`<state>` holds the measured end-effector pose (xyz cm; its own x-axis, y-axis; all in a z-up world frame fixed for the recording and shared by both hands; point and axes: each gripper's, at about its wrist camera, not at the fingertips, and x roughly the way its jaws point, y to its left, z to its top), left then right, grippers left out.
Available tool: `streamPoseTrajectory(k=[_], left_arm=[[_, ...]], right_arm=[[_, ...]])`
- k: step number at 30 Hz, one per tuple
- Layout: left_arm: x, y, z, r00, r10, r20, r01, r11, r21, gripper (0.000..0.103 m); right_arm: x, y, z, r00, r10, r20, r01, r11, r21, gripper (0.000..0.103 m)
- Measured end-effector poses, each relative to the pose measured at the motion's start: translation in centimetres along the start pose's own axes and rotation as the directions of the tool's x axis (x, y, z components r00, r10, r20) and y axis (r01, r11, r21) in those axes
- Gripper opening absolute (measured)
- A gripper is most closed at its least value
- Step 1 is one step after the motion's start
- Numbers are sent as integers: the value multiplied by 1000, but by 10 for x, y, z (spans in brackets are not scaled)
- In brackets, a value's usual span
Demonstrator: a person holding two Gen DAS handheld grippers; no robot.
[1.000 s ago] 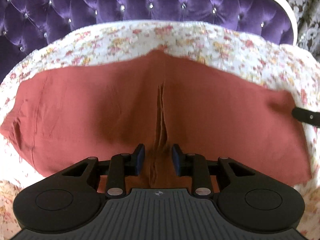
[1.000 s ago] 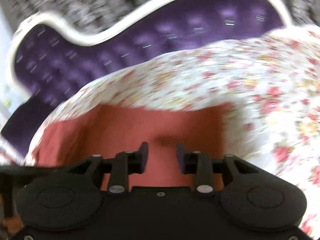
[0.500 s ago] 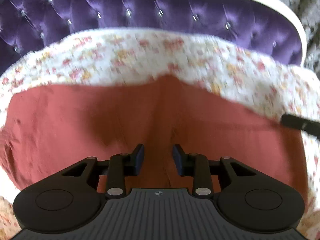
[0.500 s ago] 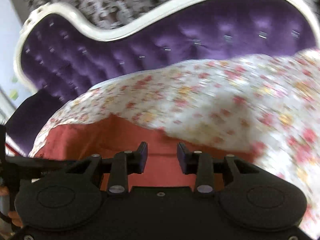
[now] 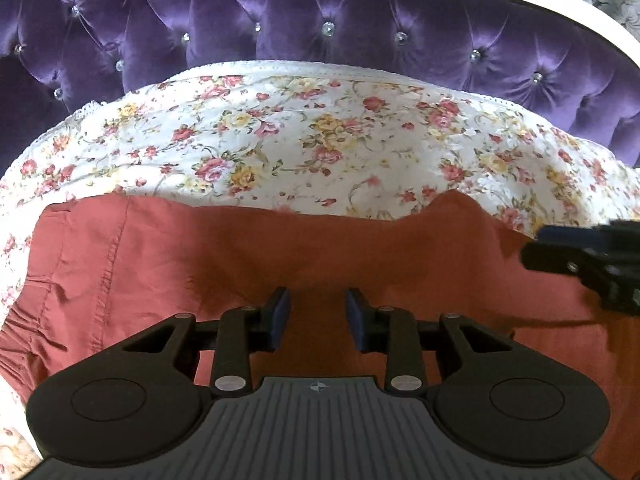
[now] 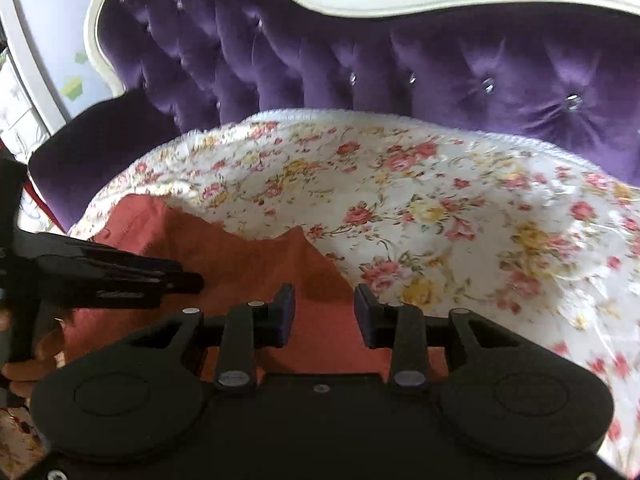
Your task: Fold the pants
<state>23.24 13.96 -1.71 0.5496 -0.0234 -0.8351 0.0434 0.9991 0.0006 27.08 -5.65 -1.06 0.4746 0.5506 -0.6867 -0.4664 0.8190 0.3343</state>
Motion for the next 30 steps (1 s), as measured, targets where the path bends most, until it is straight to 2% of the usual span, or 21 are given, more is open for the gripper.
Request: streamPoseTrajectory(k=[4, 5, 6, 8, 10, 12, 14, 16, 17, 19, 20, 21, 26, 29, 30], left_arm=[[-2, 6, -4, 1000, -14, 6, 14, 1000, -4, 29], [-1, 9, -4, 1000, -20, 4, 20, 1000, -11, 28], [-2, 11, -3, 1000, -25, 3, 25, 999, -20, 26], [-2, 14, -1, 999, -33, 1, 33, 999, -36, 25], [-3, 16, 0, 999, -42, 2, 42, 997, -60, 25], [-5, 16, 2, 999, -39, 12, 39, 997, -69, 25], [-5, 16, 3, 1000, -24, 14, 25, 997, -67, 25], [-2, 17, 2, 1000, -27, -3, 27, 996, -82, 25], [-1, 18, 2, 1000, -28, -7, 27, 996, -84, 25], [-2, 20, 2, 999, -30, -12, 29, 996, -90, 25], [-2, 21, 1, 999, -33, -15, 32, 995, -97, 25], [-2, 23, 1, 999, -37, -21, 35, 994, -105, 24], [-4, 35, -1, 999, -32, -26, 28, 991, -133, 12], [-4, 39, -3, 999, -30, -27, 25, 989, -142, 5], [-3, 40, -3, 999, -31, -28, 27, 989, -145, 5]], right_arm=[[11, -6, 1, 999, 42, -14, -42, 999, 15, 45], [11, -4, 0, 998, 55, -12, -55, 998, 10, 40], [10, 0, -1, 998, 66, -7, -66, 998, -4, 10], [0, 21, -6, 998, 56, 28, -53, 994, -100, 6], [-9, 49, -17, 998, 36, 47, -24, 971, -239, 6], [-10, 80, -34, 1000, 13, 20, -4, 924, -382, 6], [-11, 96, -46, 999, -28, 45, 46, 885, -463, 6], [-13, 90, -40, 994, -53, 97, 89, 905, -417, 6], [-11, 80, -31, 992, -60, 109, 96, 928, -360, 10], [-7, 58, -14, 992, -63, 113, 91, 962, -258, 24], [-2, 47, -4, 994, -50, 97, 70, 974, -218, 42], [2, 40, 2, 996, -37, 83, 53, 979, -196, 55], [28, 21, 23, 999, 33, 25, -29, 988, -154, 57], [40, 18, 21, 997, 71, -11, -72, 988, -135, 56], [41, 19, 18, 997, 77, -15, -78, 988, -134, 43]])
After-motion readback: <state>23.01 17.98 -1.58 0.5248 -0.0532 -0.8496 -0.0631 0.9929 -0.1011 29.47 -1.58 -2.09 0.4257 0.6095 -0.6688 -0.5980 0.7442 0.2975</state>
